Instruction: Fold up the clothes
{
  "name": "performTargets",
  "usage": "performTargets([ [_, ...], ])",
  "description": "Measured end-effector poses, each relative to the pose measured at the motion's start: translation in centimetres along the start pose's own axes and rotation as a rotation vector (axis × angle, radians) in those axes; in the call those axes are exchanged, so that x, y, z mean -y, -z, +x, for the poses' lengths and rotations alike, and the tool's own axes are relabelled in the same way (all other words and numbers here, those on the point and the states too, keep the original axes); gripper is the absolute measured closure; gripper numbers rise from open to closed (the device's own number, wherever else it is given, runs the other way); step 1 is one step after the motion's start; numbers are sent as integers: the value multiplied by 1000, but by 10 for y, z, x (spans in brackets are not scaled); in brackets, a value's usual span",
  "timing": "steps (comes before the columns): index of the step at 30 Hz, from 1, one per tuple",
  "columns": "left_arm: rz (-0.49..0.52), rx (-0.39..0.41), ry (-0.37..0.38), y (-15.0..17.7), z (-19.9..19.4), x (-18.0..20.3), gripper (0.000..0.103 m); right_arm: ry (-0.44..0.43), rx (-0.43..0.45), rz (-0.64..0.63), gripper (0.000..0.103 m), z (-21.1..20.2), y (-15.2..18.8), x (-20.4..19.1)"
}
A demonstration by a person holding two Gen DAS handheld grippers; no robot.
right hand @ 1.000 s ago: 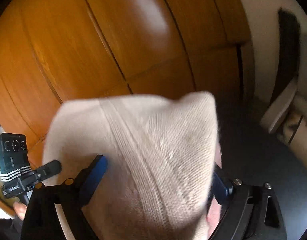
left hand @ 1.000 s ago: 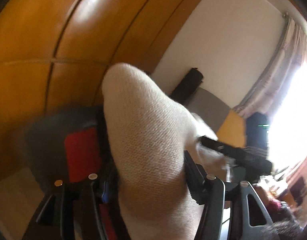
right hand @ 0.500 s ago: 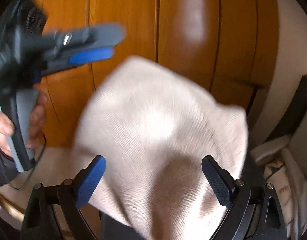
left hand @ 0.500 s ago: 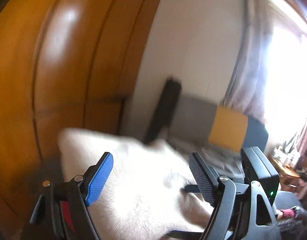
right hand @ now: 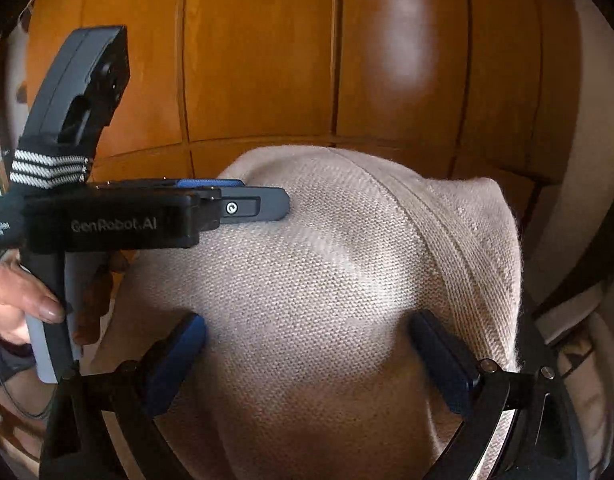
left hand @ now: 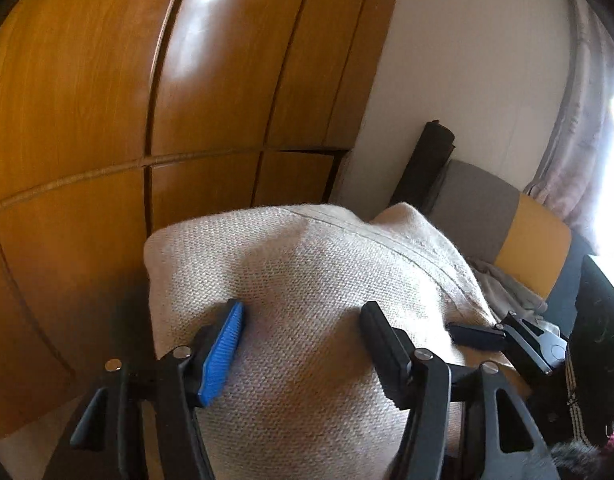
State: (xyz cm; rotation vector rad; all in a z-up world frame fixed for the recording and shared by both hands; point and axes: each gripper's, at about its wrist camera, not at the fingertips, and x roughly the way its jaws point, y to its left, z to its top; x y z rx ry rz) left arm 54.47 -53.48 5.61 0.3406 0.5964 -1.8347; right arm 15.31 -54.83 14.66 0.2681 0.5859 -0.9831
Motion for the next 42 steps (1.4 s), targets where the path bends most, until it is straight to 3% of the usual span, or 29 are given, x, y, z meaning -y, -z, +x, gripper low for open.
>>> performTargets([
  [4, 20, 18, 45, -4, -10, 28, 26, 12, 2, 27, 0, -21, 8, 9],
  [8, 25, 44, 59, 2, -40, 42, 23, 37, 7, 91, 0, -41, 18, 21],
  [15, 24, 48, -130, -3, -70, 57, 23, 85, 18, 211, 0, -73, 25, 41],
  [17, 4, 32, -217, 1, -81, 57, 23, 136, 19, 242, 0, -84, 26, 45],
  [21, -54, 74, -320, 11, -111, 64, 24, 262, 65, 320, 0, -117, 18, 52],
  [24, -55, 133, -321, 21, -138, 75, 26, 318, 81, 353, 0, -126, 0, 47],
  [27, -37, 181, -306, 29, -161, 86, 33, 287, 74, 331, 0, -93, -24, 29],
  [28, -28, 195, -299, 32, -167, 90, 38, 291, 74, 326, 0, -101, -24, 22],
  [30, 4, 187, -255, 34, -176, 94, 44, 373, 82, 316, 0, -108, -30, 22],
  [33, 35, 185, -344, 41, -179, 99, 49, 466, 105, 305, 0, -124, -30, 9],
  [35, 54, 184, -413, 46, -181, 102, 50, 466, 134, 293, 0, -124, -18, 1],
  [42, 1, 105, -336, 55, -171, 105, 53, 465, 81, 254, 0, -89, -9, -2],
])
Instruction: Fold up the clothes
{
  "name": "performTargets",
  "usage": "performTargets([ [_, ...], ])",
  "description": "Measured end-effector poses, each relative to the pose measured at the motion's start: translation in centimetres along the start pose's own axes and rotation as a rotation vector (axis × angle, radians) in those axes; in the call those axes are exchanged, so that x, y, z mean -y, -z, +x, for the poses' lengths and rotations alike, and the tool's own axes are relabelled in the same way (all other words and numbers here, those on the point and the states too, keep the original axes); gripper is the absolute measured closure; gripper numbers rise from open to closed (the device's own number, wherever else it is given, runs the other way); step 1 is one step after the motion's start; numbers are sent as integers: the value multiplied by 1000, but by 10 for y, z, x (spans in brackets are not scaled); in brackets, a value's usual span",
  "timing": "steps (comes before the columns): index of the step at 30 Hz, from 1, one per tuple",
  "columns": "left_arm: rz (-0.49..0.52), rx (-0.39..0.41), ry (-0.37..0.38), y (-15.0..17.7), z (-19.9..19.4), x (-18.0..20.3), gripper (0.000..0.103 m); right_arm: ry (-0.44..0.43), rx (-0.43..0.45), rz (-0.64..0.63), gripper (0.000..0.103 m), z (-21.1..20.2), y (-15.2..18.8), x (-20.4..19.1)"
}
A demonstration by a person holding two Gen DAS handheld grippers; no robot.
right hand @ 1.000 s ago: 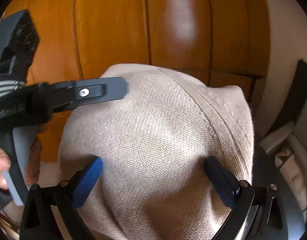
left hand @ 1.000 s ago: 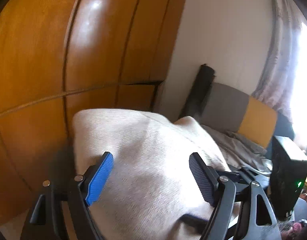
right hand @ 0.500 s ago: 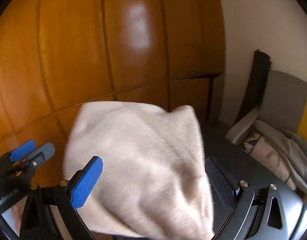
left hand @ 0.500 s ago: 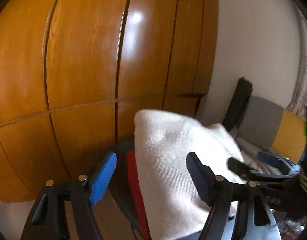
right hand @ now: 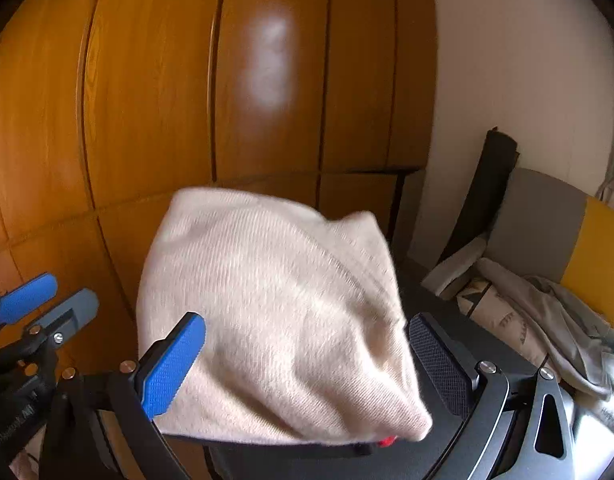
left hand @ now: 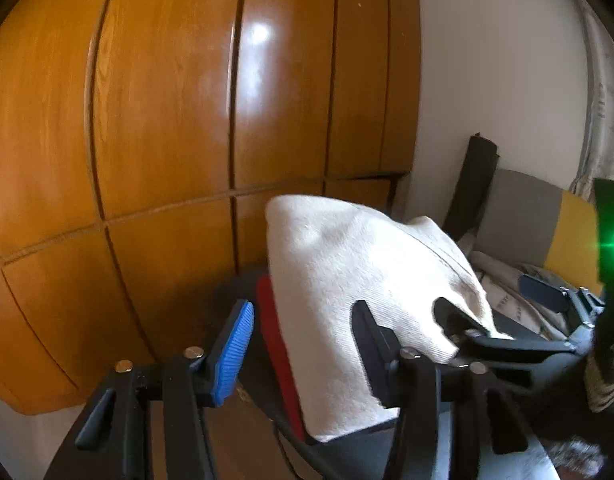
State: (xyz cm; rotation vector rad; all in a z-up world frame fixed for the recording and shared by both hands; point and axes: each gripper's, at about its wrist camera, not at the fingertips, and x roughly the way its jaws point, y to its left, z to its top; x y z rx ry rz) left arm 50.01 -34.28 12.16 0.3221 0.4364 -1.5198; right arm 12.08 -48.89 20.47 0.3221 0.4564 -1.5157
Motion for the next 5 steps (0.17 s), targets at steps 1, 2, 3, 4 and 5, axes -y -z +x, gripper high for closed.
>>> performTargets([
  [1, -1, -6, 4, 1, -1, 1, 53, 4, -8, -7, 0, 1, 1, -1],
  [2, -1, -12, 11, 1, -1, 1, 53, 10, -6, -9, 0, 1, 4, -1],
  [3, -3, -17, 18, 1, 0, 2, 53, 9, -7, -5, 0, 2, 6, 0],
  [4, -5, -22, 26, 2, 2, 2, 53, 9, -7, 0, 0, 4, 8, 2],
  [5, -7, -27, 34, 2, 3, 2, 53, 14, -5, 1, 0, 5, 8, 3],
])
